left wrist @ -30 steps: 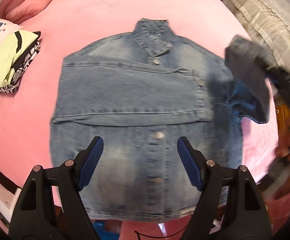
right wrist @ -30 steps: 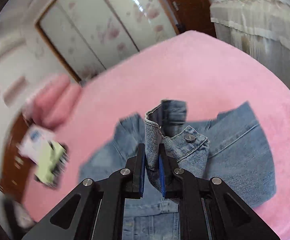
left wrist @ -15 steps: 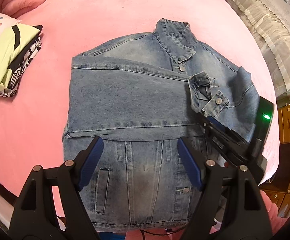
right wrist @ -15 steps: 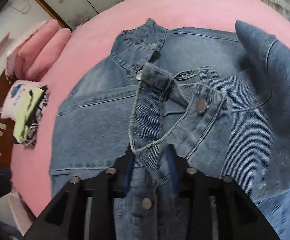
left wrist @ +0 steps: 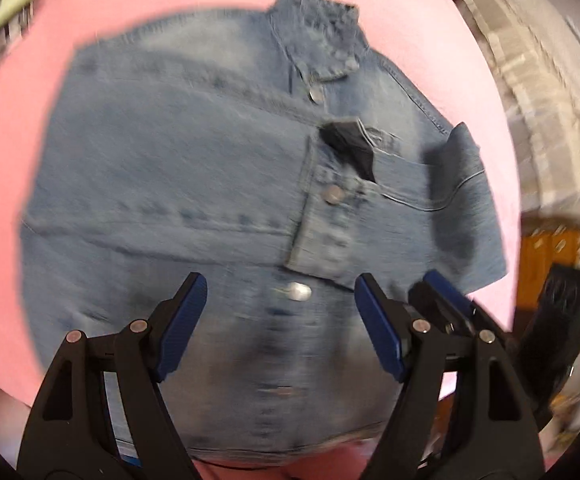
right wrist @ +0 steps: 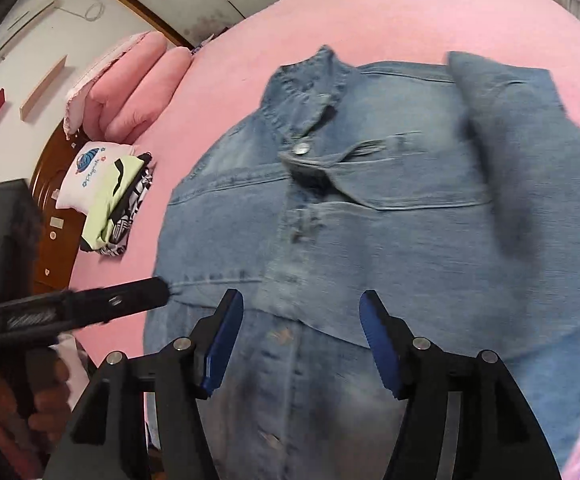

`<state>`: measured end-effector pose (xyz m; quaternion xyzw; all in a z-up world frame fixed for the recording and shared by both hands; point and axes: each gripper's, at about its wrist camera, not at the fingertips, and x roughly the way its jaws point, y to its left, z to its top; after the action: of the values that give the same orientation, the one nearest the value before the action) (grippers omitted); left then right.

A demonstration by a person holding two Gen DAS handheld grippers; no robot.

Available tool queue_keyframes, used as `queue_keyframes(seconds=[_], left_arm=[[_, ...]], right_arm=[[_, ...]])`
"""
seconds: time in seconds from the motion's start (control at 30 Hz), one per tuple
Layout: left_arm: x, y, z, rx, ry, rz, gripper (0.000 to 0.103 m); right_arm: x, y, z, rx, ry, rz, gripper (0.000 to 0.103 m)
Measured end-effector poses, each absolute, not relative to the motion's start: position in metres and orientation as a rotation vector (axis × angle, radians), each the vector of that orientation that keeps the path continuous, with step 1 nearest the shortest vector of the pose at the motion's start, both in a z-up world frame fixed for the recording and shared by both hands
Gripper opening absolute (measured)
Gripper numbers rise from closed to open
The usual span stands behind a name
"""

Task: Fold large clothes

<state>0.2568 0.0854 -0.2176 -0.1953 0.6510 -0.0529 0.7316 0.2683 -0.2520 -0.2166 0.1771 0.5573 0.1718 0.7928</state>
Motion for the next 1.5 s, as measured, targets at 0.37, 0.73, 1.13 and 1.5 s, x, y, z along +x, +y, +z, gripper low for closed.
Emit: queue_keyframes(seconds=[0.37,0.73,1.13,1.5], left_arm=[[0.236,0.059,-0.285,-0.916,1.358,0.118,0.068],[0.259,0.026,-0.301,-0.831,1.388,0.278,0.035],[0.301,-0.003,-0.228,-0.679,1.2,0.267,0.013],[0.35,0.051,-0.116,-0.633,0.851,0.237,0.012]], right_arm=[[0.242,-0.342,-0.208,0.272,1.285,0.334,0.062],[0.236,-0.406,-0.238,0.351,1.36,0.217,0.062],[0.259,-0.443,-0.276,0.271,1.351,0.059,0.062],[0.279,-0.45,-0.276,0.155,1.231,0.082,0.062]])
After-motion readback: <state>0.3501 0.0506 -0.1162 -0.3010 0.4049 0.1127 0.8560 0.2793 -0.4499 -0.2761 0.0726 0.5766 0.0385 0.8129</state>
